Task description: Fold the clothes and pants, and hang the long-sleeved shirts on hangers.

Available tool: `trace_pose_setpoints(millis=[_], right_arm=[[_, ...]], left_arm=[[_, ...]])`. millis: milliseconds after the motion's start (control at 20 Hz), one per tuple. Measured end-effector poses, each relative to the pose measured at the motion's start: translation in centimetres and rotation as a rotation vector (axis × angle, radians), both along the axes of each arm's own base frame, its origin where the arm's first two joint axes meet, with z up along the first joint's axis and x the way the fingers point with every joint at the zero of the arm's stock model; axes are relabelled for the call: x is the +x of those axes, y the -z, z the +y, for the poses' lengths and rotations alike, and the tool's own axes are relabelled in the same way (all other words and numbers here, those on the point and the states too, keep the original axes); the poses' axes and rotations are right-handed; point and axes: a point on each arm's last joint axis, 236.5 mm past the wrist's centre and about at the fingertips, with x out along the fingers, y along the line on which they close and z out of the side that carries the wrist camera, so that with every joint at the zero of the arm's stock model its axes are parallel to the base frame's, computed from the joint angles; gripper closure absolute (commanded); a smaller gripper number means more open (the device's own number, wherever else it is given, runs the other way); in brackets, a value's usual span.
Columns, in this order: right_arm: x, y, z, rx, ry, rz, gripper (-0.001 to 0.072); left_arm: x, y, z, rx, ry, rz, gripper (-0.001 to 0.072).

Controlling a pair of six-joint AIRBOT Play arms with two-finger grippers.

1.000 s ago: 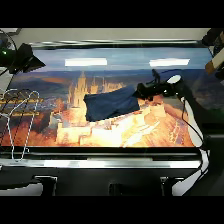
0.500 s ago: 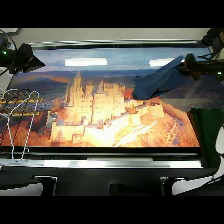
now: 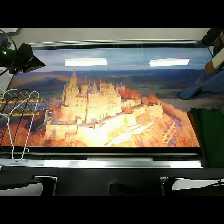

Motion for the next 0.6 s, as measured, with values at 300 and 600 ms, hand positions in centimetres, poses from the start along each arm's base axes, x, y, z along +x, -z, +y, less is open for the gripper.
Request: trace_pose_setpoints(millis=[300,600], right_arm=[[-4.1,0.9,-5.6,-0.026,0.187,0.099,0.0676],[-8.3,0.2,-7.5,-0.055,0.325,0.201,0.0676]], left_arm=[[0.0,0.0,0.0,-0.001,0.001,0.001,0.0691],[-0.2,-0.1,-0.7,-0.008,0.015,0.001,0.0691]])
